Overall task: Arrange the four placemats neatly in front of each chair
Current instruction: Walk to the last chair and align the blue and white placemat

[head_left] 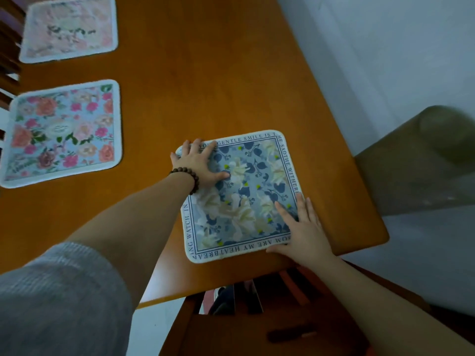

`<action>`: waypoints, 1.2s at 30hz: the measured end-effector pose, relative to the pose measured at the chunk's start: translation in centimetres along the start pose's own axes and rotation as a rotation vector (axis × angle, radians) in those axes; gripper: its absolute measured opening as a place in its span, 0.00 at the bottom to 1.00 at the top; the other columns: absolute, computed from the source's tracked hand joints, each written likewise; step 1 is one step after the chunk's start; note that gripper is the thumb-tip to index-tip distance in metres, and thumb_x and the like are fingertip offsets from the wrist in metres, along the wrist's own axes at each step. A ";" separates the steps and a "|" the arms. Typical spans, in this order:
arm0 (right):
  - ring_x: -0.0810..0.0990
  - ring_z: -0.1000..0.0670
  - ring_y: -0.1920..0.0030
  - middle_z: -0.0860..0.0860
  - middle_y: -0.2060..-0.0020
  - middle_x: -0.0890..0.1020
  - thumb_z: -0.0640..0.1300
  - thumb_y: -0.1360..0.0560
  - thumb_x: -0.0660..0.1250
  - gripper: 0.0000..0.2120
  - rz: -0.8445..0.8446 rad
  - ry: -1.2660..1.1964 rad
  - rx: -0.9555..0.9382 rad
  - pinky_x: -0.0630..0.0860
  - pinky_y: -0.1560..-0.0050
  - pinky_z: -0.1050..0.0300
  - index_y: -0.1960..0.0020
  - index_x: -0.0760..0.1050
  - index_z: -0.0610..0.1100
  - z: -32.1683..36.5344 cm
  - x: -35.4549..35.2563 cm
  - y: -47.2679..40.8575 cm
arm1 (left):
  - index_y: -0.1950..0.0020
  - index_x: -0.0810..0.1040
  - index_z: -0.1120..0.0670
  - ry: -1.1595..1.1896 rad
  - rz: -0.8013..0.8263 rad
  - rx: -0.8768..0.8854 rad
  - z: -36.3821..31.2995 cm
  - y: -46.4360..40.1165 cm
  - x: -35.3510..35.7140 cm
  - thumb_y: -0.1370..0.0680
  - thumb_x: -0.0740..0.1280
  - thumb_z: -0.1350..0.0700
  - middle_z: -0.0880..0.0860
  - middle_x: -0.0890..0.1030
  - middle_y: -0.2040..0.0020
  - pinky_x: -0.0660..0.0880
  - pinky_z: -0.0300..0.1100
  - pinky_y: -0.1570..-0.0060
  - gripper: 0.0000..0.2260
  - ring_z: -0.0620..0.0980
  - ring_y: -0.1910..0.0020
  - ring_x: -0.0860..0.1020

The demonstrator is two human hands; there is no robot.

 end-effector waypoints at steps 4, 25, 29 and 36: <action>0.34 0.45 0.25 0.47 0.24 0.35 0.72 0.34 0.63 0.45 -0.043 -0.020 -0.031 0.44 0.27 0.45 0.24 0.46 0.63 -1.5 -1.6 -0.5 | 0.24 0.44 0.38 0.006 -0.032 -0.074 1.9 2.0 0.9 0.37 0.55 0.21 0.49 0.47 0.22 0.55 0.63 0.32 0.47 0.57 0.24 0.47; 0.59 0.38 0.30 0.40 0.28 0.60 0.51 0.23 0.62 0.34 -0.232 -0.323 0.179 0.63 0.33 0.41 0.23 0.49 0.49 -3.6 -6.3 -4.7 | 0.23 0.53 0.46 0.291 -0.217 -0.247 3.7 16.4 6.3 0.29 0.57 0.29 0.55 0.60 0.26 0.60 0.59 0.34 0.39 0.57 0.28 0.58; 0.52 0.40 0.26 0.42 0.25 0.56 0.54 0.23 0.62 0.35 -0.162 -0.264 0.107 0.56 0.28 0.41 0.23 0.48 0.50 -2.3 -3.6 -2.4 | 0.24 0.41 0.39 0.302 -0.080 -0.256 0.8 15.2 7.7 0.34 0.49 0.22 0.52 0.44 0.21 0.44 0.64 0.30 0.44 0.55 0.24 0.42; 0.45 0.41 0.24 0.42 0.23 0.48 0.58 0.25 0.64 0.38 -0.114 -0.337 0.114 0.52 0.28 0.42 0.23 0.48 0.53 -3.7 -3.4 -2.1 | 0.27 0.32 0.36 0.257 0.020 -0.207 -3.6 17.4 9.9 0.45 0.47 0.16 0.57 0.36 0.23 0.40 0.63 0.29 0.53 0.55 0.25 0.34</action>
Point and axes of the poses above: each hand's wrist, its own y-axis away from the middle knuckle, its own x-axis out of the palm, z = x × y, the point moved 7 cm from there along -y, towards the middle knuckle
